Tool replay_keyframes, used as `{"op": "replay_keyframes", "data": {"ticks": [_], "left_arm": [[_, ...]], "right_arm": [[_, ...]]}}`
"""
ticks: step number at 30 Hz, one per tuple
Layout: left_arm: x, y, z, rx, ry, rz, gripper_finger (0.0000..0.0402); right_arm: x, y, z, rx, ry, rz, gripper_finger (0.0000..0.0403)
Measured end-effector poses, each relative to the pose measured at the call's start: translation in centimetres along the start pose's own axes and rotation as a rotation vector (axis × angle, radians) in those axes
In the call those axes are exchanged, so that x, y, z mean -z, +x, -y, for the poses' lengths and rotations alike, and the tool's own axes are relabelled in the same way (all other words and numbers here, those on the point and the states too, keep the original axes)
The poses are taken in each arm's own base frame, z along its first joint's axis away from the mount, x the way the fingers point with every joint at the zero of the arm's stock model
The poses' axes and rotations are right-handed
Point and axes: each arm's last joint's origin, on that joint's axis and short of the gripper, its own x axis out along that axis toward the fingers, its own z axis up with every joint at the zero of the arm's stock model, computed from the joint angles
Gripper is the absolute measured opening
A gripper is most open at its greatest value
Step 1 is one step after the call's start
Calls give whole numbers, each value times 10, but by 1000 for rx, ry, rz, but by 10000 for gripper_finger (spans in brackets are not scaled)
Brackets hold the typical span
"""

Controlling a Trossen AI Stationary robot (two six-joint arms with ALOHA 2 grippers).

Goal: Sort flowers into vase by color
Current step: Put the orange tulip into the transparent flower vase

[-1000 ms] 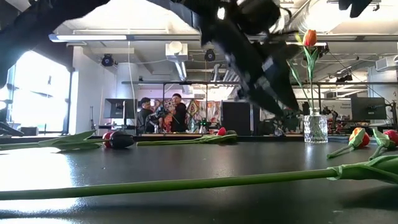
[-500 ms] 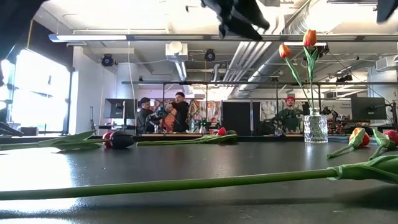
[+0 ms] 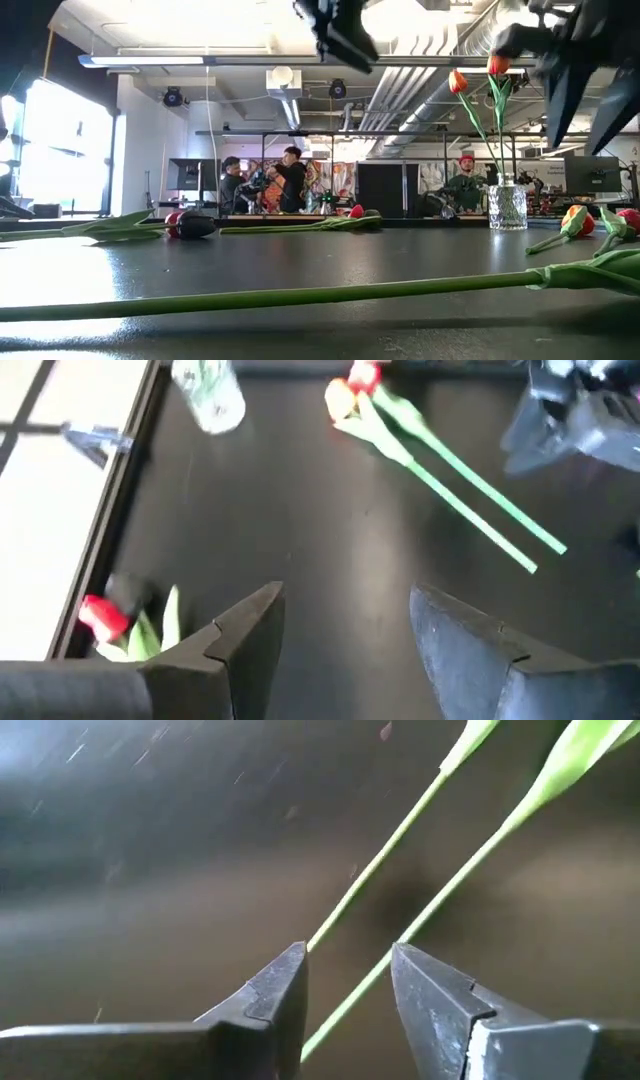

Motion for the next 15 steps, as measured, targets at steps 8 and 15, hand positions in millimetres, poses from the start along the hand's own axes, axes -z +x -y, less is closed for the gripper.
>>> {"op": "replay_keyframes", "data": {"ticks": [8, 15], "left_arm": [[5, 0, -10, -6, -13, -37, 204], [4, 0, -6, 0, 2, -32, 204]], "right_arm": [[-31, 30, 2, 140, 128, 21, 135], [-43, 47, 13, 293, 278, -51, 135]]}}
